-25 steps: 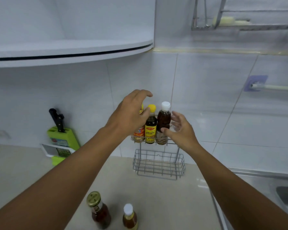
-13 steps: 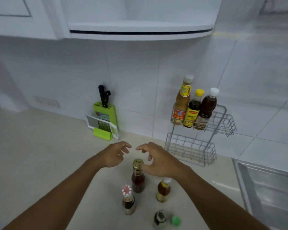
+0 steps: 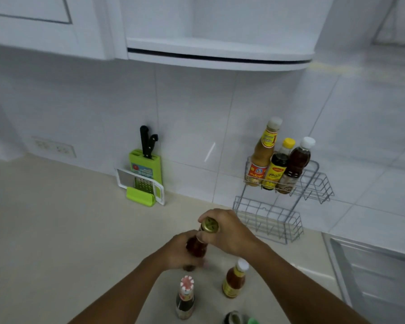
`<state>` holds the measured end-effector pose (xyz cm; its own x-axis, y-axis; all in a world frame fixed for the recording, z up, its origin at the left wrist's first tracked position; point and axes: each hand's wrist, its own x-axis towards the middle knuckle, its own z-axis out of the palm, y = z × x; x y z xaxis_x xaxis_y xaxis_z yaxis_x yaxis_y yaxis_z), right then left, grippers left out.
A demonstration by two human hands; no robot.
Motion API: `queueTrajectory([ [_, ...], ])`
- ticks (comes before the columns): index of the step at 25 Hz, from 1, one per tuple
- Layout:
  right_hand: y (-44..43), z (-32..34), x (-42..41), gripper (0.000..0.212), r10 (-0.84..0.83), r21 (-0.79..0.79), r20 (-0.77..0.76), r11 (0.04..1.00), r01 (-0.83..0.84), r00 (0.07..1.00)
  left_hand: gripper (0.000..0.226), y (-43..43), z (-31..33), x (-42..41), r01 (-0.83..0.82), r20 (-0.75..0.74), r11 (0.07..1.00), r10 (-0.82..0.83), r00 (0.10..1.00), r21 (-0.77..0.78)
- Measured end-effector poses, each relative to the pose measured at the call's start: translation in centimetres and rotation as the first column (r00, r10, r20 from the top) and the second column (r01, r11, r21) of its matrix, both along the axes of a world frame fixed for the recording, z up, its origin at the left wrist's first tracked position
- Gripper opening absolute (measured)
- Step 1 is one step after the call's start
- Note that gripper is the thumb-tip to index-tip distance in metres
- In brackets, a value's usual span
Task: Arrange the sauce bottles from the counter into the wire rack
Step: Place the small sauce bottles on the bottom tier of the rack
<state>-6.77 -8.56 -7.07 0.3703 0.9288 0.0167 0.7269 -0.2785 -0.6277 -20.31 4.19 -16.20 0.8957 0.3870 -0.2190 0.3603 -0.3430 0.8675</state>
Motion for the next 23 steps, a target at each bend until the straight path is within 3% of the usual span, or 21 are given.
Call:
queueTrajectory([
  [3,-0.1,5.8,1.4,0.028,-0.034,0.136,-0.068,0.990,0.043,0.997,0.032,0.3,4.5,2.1,-0.071,0.246,0.997,0.071,0.967,-0.008],
  [4,-0.2,8.1,1.8,0.027,-0.023,0.176,0.007,0.984,0.021,1.000,0.026,0.4,6.6,2.9,-0.044,0.280,0.999,0.044,0.959,-0.005],
  [6,-0.7,12.2,2.7,0.042,0.017,0.164,0.306,0.984,-0.070,0.952,0.020,0.3,10.7,4.3,0.080,0.296,0.997,-0.082,0.952,0.021],
  [8,-1.6,15.5,3.1,0.060,0.053,0.056,0.586,0.993,-0.106,0.809,0.017,-0.2,14.2,5.0,0.244,0.281,0.970,-0.238,0.930,0.015],
  [10,-2.7,17.7,3.5,0.060,0.075,0.044,0.694,0.988,-0.147,0.716,0.016,-1.0,16.9,5.1,0.404,0.278,0.907,-0.361,0.890,-0.118],
  [12,-4.2,19.6,3.3,0.051,0.110,0.060,0.718,0.974,-0.218,0.687,0.021,-2.2,19.1,4.9,0.572,0.288,0.753,-0.497,0.818,-0.326],
  [15,-5.6,21.9,3.5,0.047,0.218,0.117,0.622,0.924,-0.364,0.752,0.027,-3.9,21.3,4.6,0.679,0.364,0.375,-0.630,0.686,-0.631],
  [16,-5.9,22.3,3.7,0.044,0.232,0.141,0.564,0.919,-0.369,0.792,0.026,-4.3,21.7,4.7,0.683,0.370,0.373,-0.630,0.683,-0.627],
  [17,-5.9,22.4,4.1,0.042,0.219,0.161,0.502,0.927,-0.339,0.836,0.023,-4.7,22.0,5.0,0.672,0.349,0.477,-0.600,0.720,-0.567],
  [18,-6.0,22.3,4.4,0.041,0.170,0.167,0.439,0.949,-0.266,0.882,0.018,-5.1,22.1,5.4,0.599,0.296,0.666,-0.522,0.800,-0.445],
  [19,-6.1,22.0,4.8,0.042,0.093,0.154,0.383,0.975,-0.163,0.919,0.015,-5.7,22.2,5.8,0.430,0.233,0.866,-0.376,0.897,-0.257],
  [20,-6.1,21.7,5.2,0.044,-0.004,0.132,0.341,0.990,-0.044,0.940,0.014,-6.1,22.1,6.3,0.184,0.192,0.983,-0.180,0.965,-0.004],
  [21,-6.1,21.2,5.7,0.043,-0.095,0.073,0.322,0.994,0.075,0.942,0.020,-6.6,22.0,6.8,-0.060,0.197,0.961,0.006,0.980,0.270],
  [23,-5.8,20.5,6.1,0.029,-0.258,-0.058,0.269,0.957,0.283,0.928,0.025,-7.8,21.4,8.0,-0.301,0.247,0.673,0.177,0.953,0.676],
])
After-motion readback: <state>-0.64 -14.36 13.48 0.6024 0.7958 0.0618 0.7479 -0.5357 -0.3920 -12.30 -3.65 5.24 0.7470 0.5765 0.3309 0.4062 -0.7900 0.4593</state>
